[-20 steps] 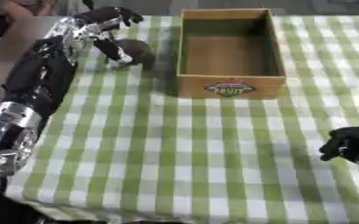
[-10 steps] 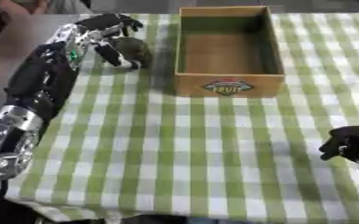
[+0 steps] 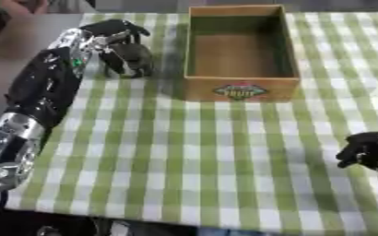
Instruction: Pick up objects on the table and place them in the box.
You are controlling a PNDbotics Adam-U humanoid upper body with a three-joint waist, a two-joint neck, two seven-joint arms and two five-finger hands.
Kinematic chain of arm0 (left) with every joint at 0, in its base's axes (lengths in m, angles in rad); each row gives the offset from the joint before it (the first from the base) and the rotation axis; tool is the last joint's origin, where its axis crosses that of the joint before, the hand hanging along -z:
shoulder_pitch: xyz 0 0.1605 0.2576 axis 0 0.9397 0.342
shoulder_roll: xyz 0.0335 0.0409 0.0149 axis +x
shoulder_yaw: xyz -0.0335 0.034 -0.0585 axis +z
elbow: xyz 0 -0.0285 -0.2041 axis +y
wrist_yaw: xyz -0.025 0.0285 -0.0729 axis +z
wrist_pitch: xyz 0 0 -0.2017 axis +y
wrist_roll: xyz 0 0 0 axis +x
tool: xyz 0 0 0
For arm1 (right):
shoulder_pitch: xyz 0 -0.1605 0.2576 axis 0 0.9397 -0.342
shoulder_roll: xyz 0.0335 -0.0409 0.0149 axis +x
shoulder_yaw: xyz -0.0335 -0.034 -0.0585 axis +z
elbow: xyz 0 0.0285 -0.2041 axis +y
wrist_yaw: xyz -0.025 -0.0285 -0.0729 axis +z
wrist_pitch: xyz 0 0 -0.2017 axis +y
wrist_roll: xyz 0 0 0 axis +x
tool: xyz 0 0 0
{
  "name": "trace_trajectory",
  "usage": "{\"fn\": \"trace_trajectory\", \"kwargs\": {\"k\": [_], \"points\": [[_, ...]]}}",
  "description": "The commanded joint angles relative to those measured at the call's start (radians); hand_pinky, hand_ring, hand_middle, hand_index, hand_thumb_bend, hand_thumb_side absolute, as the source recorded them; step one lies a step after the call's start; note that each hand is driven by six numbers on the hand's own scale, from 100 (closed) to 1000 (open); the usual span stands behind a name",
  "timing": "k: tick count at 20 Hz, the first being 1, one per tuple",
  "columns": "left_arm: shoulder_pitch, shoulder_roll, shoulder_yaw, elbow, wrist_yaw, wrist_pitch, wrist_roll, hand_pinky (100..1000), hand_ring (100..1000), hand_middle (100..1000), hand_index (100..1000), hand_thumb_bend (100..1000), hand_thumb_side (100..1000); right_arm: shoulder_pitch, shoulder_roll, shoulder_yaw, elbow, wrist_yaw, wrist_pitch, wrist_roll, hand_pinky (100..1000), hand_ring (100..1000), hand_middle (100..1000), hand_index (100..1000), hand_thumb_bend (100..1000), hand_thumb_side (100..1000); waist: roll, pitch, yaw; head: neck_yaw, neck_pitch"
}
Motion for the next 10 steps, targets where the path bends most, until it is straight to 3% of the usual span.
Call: {"fn": "trace_trajectory", "kwargs": {"k": [1, 5, 10], "points": [[-0.01, 0.02, -0.001, -0.002, -0.015, -0.004, -0.005, 565, 463, 514, 908, 526, 151, -0.009, -0.01, -0.004, -0.01, 0.006, -0.002, 0.002, 567, 610, 545, 701, 100, 921, -0.003, -0.014, 0.003, 0.001, -0.002], [-0.009, 0.018, -0.001, -0.003, -0.017, -0.005, -0.007, 518, 331, 392, 876, 475, 100, -0.009, -0.01, -0.005, -0.009, 0.007, -0.002, 0.002, 567, 610, 545, 701, 100, 921, -0.004, -0.014, 0.004, 0.001, -0.001], [-0.01, 0.017, -0.001, -0.009, -0.01, -0.011, -0.008, 459, 205, 249, 813, 437, 100, -0.009, -0.01, -0.005, -0.009, 0.006, -0.003, 0.003, 567, 610, 545, 701, 100, 919, -0.004, -0.017, 0.006, 0.0, -0.001]]}}
